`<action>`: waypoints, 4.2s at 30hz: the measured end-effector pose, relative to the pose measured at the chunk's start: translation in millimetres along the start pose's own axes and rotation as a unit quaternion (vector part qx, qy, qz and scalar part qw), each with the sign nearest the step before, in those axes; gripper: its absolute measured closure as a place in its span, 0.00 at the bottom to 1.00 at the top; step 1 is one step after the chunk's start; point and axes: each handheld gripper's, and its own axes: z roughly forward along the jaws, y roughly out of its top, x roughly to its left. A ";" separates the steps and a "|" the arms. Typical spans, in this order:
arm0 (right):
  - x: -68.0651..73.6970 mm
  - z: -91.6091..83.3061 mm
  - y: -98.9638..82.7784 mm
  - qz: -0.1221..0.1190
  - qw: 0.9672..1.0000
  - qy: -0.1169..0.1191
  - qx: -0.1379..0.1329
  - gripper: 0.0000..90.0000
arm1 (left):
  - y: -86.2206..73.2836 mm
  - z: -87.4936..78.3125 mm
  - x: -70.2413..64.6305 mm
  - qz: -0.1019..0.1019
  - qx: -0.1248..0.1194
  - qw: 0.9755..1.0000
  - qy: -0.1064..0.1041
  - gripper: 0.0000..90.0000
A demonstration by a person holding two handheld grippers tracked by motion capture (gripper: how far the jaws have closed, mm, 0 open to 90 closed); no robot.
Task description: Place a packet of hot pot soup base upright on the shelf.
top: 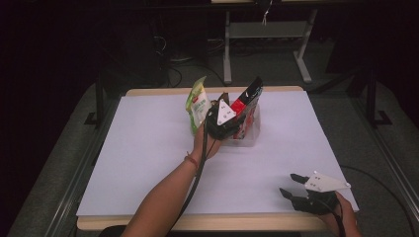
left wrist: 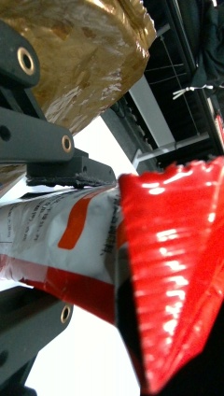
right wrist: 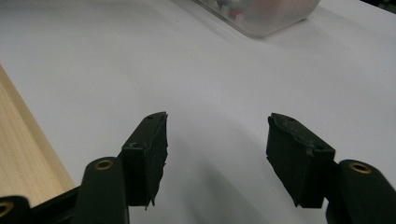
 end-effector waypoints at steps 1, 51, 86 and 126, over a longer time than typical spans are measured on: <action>0.1 0.0 0.1 0.000 1.000 0.000 0.000 0.42 | -0.4 -0.7 -0.5 -0.001 0.000 1.000 -0.003 0.63; -0.1 3.8 0.5 -0.004 1.000 0.006 0.002 0.42 | -54.4 -81.6 21.2 0.026 0.027 0.998 -0.043 0.38; 1.6 3.8 2.2 -0.015 1.000 0.002 0.004 0.40 | -92.1 -177.7 55.7 0.043 0.058 0.997 -0.015 0.30; -8.0 8.7 7.2 -0.026 0.999 -0.019 -0.022 0.31 | -178.7 -291.2 88.4 -0.061 0.012 0.998 0.015 0.22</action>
